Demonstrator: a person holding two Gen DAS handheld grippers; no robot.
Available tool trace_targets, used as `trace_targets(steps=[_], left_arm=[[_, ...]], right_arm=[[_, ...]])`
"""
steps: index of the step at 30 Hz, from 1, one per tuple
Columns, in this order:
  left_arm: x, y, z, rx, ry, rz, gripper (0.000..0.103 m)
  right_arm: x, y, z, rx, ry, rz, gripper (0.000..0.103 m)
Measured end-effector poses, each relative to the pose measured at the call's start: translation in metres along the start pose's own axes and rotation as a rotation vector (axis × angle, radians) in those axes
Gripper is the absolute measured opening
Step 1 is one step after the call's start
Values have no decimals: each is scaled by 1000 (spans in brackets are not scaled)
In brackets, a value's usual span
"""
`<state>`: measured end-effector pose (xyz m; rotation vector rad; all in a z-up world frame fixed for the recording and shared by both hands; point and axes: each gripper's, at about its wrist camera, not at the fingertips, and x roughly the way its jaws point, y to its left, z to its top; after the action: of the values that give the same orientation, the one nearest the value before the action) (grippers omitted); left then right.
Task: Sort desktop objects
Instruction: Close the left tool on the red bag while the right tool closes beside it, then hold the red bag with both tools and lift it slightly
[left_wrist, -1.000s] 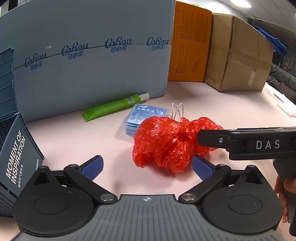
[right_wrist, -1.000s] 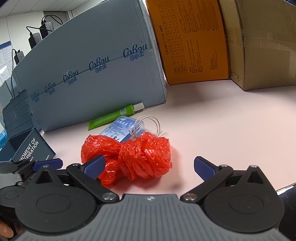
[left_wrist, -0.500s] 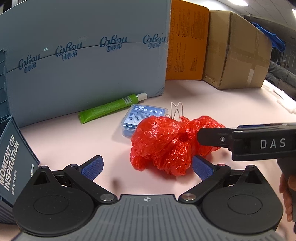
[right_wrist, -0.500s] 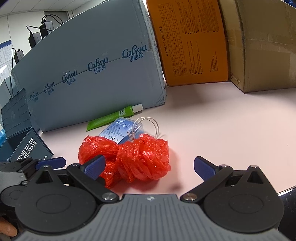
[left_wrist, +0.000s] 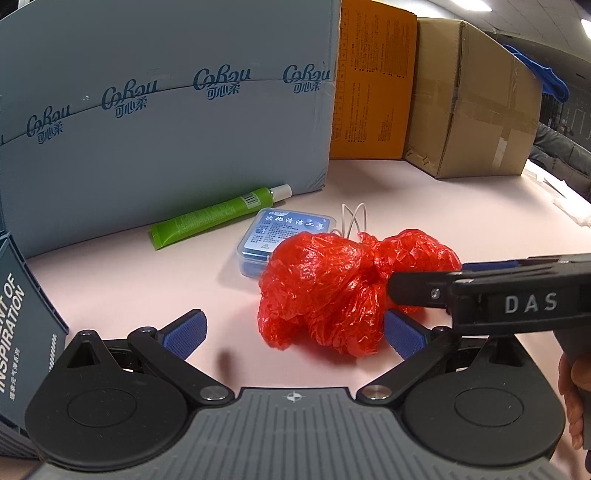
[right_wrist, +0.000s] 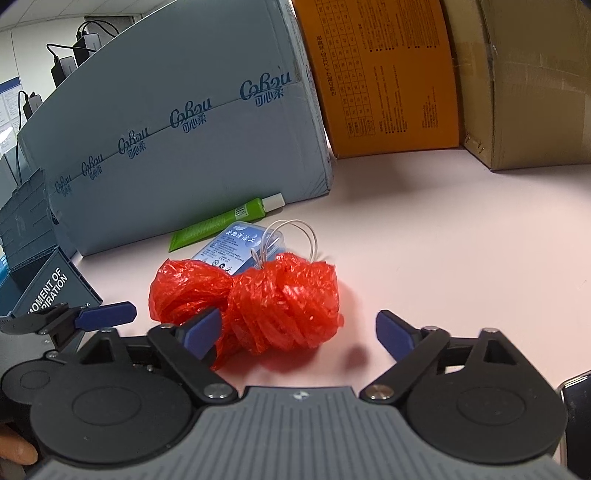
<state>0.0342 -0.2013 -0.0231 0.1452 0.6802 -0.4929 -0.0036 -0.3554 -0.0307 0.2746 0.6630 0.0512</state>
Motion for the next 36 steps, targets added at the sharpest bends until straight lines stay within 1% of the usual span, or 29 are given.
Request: trace_targets(steps=[1, 2, 4, 5, 6, 7, 9, 11, 13, 22, 36], left_arm=[[1, 0, 0, 4, 1, -4, 101], [2, -1, 0, 10, 1, -8, 98], [3, -2, 1, 20, 2, -22, 92], [4, -3, 1, 24, 1, -38, 78], [4, -4, 0, 26, 4, -60, 54], [4, -5, 0, 28, 8, -82, 48], [3, -7, 0, 39, 2, -89, 41], [1, -6, 0, 33, 0, -99, 39], [0, -3, 1, 22, 0, -101, 39], [-7, -2, 4, 12, -29, -89, 39], [-18, -3, -5, 3, -28, -74, 39]], right_arm=[[1, 0, 0, 1, 7, 4, 74], [2, 0, 0, 3, 12, 10, 69], [3, 0, -1, 9, 15, 20, 56], [3, 0, -1, 12, 17, 26, 50], [4, 1, -1, 13, 25, 32, 32], [4, 1, -1, 15, 33, 38, 18], [5, 1, -1, 21, 45, 49, 16], [5, 1, -1, 31, 52, 59, 13], [5, 1, -2, 36, 56, 67, 11], [-2, 6, 0, 20, 34, 81, 9], [-8, 5, -1, 44, 34, 105, 9]])
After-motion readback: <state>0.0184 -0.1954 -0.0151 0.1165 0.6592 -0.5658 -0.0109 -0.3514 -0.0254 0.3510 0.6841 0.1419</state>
